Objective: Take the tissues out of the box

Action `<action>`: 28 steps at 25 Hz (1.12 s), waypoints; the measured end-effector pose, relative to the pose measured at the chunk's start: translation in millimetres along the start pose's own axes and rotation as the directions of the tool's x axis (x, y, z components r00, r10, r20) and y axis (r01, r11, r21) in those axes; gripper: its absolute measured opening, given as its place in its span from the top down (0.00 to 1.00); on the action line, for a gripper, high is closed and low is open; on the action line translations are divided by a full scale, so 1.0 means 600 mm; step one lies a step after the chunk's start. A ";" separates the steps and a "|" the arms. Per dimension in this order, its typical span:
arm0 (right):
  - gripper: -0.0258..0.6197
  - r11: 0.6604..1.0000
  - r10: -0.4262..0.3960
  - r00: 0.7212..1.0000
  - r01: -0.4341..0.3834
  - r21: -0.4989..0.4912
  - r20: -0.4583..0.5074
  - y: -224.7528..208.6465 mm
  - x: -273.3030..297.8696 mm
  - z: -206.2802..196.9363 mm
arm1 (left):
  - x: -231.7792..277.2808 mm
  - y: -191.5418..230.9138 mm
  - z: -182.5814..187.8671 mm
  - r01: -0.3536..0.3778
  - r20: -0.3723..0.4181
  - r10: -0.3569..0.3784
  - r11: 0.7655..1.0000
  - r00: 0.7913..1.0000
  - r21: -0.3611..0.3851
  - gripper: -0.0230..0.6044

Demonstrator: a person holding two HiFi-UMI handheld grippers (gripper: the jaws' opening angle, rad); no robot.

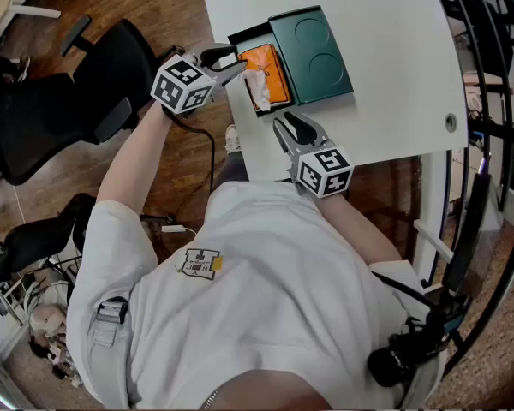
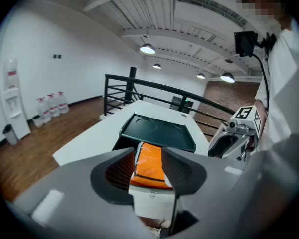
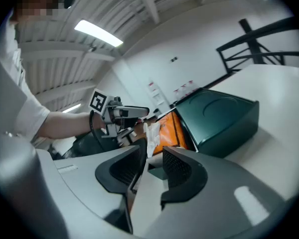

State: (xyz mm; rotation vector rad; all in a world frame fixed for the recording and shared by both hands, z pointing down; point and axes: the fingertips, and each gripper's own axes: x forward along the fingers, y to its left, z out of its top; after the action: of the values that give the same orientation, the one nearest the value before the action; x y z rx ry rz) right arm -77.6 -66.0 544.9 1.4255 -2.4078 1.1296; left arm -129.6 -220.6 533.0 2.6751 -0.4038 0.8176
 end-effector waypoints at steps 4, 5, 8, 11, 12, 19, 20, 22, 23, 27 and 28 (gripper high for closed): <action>0.73 0.959 -0.209 0.972 0.183 0.216 0.106 0.004 0.059 0.006 | 0.024 0.044 -0.003 0.210 -0.154 -0.200 0.976 0.968 0.054 0.73; 0.73 0.943 -0.255 0.959 0.220 0.249 0.119 0.002 0.070 0.008 | 0.031 0.050 -0.009 0.252 -0.201 -0.233 0.965 0.951 0.076 0.73; 0.72 0.872 -0.394 0.907 0.319 0.372 0.145 -0.009 0.091 0.009 | 0.053 0.055 -0.029 0.373 -0.339 -0.314 0.920 0.887 0.123 0.73; 0.69 0.779 -0.502 0.854 0.379 0.500 0.134 -0.023 0.096 -0.002 | 0.068 0.053 -0.054 0.449 -0.443 -0.356 0.885 0.823 0.124 0.73; 0.69 0.751 -0.523 0.843 0.385 0.536 0.126 -0.029 0.098 -0.006 | 0.072 0.051 -0.058 0.466 -0.464 -0.365 0.876 0.807 0.122 0.73; 0.76 0.642 -0.617 0.783 0.441 0.626 0.081 -0.063 0.092 -0.005 | 0.098 0.027 -0.057 0.526 -0.542 -0.404 0.846 0.737 0.083 0.73; 0.77 0.633 -0.623 0.780 0.453 0.627 0.066 -0.066 0.091 -0.006 | 0.098 0.025 -0.055 0.530 -0.545 -0.411 0.845 0.731 0.074 0.74; 0.78 0.630 -0.620 0.783 0.460 0.626 0.049 -0.068 0.089 -0.006 | 0.096 0.020 -0.052 0.539 -0.545 -0.425 0.840 0.723 0.060 0.74; 0.78 0.634 -0.614 0.787 0.455 0.626 0.049 -0.068 0.087 -0.005 | 0.094 0.017 -0.049 0.541 -0.543 -0.429 0.839 0.722 0.057 0.74; 0.79 0.634 -0.610 0.790 0.444 0.633 0.056 -0.071 0.075 0.006 | 0.083 0.012 -0.032 0.539 -0.511 -0.439 0.840 0.739 0.057 0.74; 0.79 0.639 -0.611 0.789 0.442 0.630 0.066 -0.071 0.073 0.013 | 0.078 0.012 -0.026 0.537 -0.496 -0.443 0.842 0.747 0.055 0.74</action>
State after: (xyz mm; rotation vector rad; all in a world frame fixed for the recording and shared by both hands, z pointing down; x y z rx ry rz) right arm -65.8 -113.7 581.7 2.4217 -1.5589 1.6517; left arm -102.8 -229.2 573.9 2.4319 0.5152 1.3159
